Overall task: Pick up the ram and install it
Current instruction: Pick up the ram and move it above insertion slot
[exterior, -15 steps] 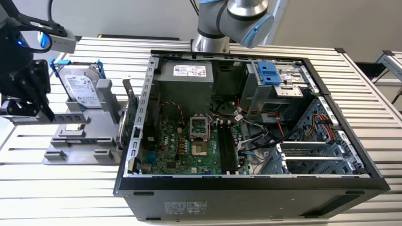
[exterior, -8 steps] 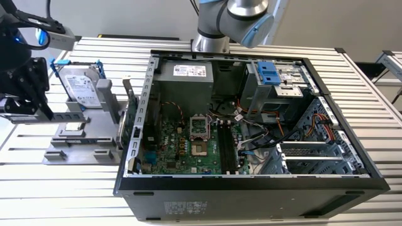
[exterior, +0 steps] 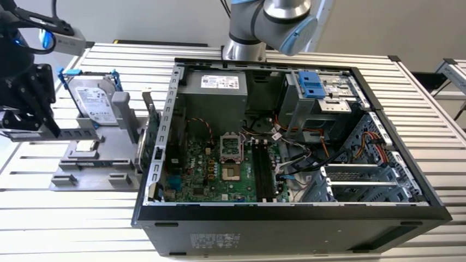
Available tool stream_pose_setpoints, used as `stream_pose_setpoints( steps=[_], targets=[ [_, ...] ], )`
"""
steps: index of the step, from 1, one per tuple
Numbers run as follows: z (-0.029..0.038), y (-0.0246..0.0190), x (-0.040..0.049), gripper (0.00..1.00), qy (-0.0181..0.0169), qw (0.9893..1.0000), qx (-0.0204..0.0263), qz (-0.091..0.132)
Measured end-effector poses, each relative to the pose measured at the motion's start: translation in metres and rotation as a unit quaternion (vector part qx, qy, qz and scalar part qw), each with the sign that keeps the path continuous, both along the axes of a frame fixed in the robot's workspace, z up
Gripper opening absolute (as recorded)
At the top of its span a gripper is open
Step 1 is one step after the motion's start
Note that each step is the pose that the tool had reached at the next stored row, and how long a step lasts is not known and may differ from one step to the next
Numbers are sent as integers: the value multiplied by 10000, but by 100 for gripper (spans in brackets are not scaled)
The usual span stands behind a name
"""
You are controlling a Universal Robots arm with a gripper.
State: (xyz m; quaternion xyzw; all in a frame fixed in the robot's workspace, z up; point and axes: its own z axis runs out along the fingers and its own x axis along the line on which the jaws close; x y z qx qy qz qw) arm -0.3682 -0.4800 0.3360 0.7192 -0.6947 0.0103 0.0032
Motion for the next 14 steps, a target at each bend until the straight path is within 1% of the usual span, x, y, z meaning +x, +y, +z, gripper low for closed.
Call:
stream_pose_setpoints(
  steps=[14],
  targets=[
    [99,0,-3,0,-1,10000,0,-1]
  ],
)
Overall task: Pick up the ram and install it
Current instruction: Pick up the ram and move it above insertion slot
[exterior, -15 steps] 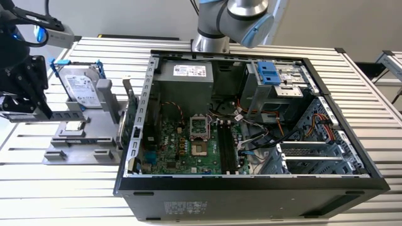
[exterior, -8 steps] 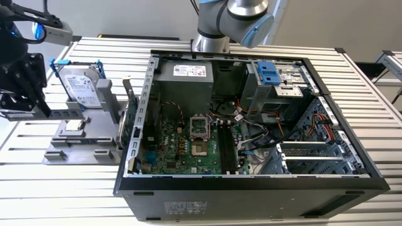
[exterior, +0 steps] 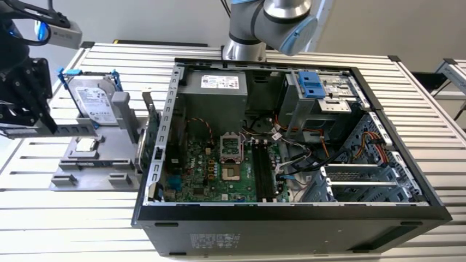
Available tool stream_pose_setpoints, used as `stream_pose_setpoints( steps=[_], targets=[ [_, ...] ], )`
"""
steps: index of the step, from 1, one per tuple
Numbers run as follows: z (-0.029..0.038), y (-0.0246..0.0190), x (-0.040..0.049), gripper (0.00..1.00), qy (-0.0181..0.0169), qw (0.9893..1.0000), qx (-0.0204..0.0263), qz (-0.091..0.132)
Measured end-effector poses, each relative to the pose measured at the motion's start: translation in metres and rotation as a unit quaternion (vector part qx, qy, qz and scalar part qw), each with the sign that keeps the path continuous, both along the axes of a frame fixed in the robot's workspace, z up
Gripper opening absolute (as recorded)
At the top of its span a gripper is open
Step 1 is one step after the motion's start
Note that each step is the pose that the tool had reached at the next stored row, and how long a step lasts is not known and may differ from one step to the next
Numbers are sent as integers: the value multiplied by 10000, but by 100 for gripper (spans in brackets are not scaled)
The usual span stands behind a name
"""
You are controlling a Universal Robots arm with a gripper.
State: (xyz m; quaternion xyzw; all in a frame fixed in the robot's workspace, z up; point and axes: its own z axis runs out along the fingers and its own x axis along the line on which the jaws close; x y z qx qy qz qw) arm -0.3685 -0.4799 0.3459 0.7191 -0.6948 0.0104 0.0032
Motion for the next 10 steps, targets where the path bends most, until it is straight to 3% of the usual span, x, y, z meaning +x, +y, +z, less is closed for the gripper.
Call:
stream_pose_setpoints(
  steps=[10],
  targets=[
    [74,0,-1,0,-1,10000,0,0]
  ],
)
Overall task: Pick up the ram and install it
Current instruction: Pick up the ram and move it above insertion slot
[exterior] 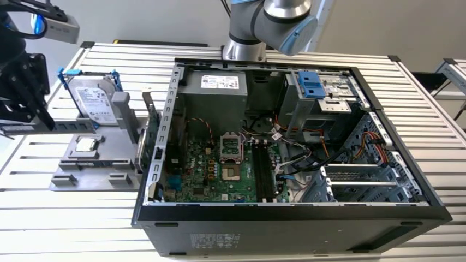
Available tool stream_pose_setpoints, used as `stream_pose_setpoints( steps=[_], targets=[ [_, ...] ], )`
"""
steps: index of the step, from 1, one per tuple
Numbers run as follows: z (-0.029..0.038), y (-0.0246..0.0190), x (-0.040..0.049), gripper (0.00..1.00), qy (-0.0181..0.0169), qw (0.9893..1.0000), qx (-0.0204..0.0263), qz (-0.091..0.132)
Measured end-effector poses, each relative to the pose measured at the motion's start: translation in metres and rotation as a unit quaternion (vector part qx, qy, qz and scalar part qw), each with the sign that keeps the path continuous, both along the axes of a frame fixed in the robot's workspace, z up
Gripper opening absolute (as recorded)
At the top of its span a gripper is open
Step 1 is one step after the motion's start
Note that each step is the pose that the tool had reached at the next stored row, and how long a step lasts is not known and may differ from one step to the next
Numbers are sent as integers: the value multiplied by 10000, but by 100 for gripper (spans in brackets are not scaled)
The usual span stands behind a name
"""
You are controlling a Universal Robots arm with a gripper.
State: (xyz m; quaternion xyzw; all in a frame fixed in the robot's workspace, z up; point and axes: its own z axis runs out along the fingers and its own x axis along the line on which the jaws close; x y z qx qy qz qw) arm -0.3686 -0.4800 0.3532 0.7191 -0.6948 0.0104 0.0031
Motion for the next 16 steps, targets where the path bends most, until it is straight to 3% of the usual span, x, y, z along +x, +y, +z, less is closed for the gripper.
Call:
stream_pose_setpoints(
  steps=[16],
  targets=[
    [128,0,0,0,0,10000,0,0]
  ],
)
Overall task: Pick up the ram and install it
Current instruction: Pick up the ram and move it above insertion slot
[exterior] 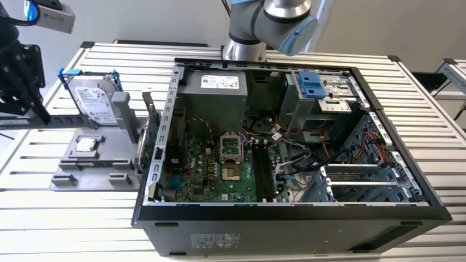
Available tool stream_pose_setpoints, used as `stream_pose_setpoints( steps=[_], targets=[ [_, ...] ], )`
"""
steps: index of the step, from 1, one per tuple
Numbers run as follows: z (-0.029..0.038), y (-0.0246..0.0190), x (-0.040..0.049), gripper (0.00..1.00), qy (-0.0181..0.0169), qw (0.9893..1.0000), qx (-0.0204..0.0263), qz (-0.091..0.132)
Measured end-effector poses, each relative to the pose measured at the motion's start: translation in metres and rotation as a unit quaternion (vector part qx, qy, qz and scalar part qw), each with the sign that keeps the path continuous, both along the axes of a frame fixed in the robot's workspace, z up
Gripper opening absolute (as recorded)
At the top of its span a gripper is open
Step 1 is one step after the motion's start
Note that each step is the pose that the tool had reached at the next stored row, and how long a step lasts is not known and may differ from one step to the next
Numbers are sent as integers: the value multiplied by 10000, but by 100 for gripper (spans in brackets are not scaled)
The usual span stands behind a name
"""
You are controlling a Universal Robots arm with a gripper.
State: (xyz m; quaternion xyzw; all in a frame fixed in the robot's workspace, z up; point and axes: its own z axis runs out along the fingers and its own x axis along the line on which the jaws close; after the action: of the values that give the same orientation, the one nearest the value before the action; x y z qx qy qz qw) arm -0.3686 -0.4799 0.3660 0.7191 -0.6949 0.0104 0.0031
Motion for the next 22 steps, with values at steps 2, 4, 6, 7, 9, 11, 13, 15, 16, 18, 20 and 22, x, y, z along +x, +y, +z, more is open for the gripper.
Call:
stream_pose_setpoints(
  steps=[2,4,6,7,9,11,13,15,16,18,20,22],
  targets=[
    [18,0,0,0,0,10000,0,0],
    [38,0,0,0,0,10000,0,0],
    [54,0,0,0,0,10000,0,0],
    [63,0,0,0,0,10000,0,0],
    [81,0,0,0,0,10000,0,0],
    [99,0,0,0,0,10000,0,0],
    [107,0,0,0,-1,10000,1,0],
    [108,0,0,0,-1,10000,1,0],
    [109,0,0,0,-1,10000,0,0],
    [109,0,0,0,-2,10000,0,0],
    [110,0,5,0,-2,10000,-1,0],
    [109,0,15,0,-2,10000,0,0]
  ],
)
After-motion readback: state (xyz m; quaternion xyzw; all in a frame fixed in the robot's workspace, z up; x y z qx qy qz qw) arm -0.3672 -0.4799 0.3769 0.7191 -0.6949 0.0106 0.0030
